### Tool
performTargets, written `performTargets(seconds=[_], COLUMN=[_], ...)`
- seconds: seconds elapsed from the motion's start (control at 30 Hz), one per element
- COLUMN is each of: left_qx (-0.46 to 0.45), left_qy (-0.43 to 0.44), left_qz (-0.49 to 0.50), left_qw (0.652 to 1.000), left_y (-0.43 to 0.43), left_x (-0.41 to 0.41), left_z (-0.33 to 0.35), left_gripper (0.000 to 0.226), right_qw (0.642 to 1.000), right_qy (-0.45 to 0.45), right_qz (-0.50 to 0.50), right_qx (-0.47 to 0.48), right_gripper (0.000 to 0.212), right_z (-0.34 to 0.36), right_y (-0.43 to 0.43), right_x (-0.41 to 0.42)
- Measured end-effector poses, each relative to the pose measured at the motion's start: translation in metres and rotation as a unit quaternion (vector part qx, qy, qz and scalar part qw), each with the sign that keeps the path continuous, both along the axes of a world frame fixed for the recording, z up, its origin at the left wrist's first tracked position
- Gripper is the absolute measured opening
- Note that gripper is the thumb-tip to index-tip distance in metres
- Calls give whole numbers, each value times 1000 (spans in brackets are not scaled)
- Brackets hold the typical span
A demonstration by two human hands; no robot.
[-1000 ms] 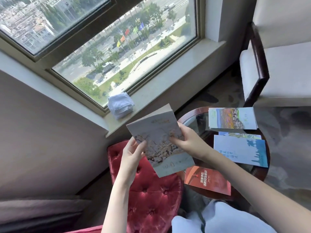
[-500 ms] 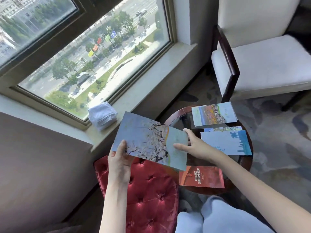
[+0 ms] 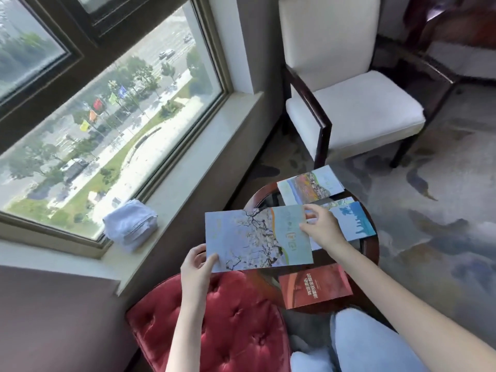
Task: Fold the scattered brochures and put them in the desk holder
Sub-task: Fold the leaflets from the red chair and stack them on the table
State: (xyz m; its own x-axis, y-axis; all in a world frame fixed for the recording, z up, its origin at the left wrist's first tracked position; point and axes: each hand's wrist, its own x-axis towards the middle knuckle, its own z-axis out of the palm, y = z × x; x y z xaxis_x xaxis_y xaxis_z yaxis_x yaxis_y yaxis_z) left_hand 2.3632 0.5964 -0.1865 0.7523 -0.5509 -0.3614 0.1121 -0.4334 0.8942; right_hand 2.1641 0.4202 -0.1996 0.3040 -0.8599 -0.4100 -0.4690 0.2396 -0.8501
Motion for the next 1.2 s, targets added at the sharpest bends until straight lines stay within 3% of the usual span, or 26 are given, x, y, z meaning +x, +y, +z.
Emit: performTargets(seconds=[0.2,0.43,0.83,1.2], left_qx=[52,139,264,344], left_qy=[-59,-50,-28,-10], left_qz=[-47,-74,-24,9], left_qw=[996,986,964,939], left_y=[-48,-133,-290,-352], left_x=[-6,-26,-63,-58], left_z=[-14,-63,-199,-269], left_gripper=[15,10,15,26], right_qw=[999,997,985,965], right_qy=[20,72,161,248], right_qz=[-31,-16,47,78], right_qx=[-35,-32,29,24], right_gripper=[34,30,18,19], right_z=[-10,-58,-213,-285], right_y=[-50,-142,-313,-363], right_x=[-9,-30,-35,-24])
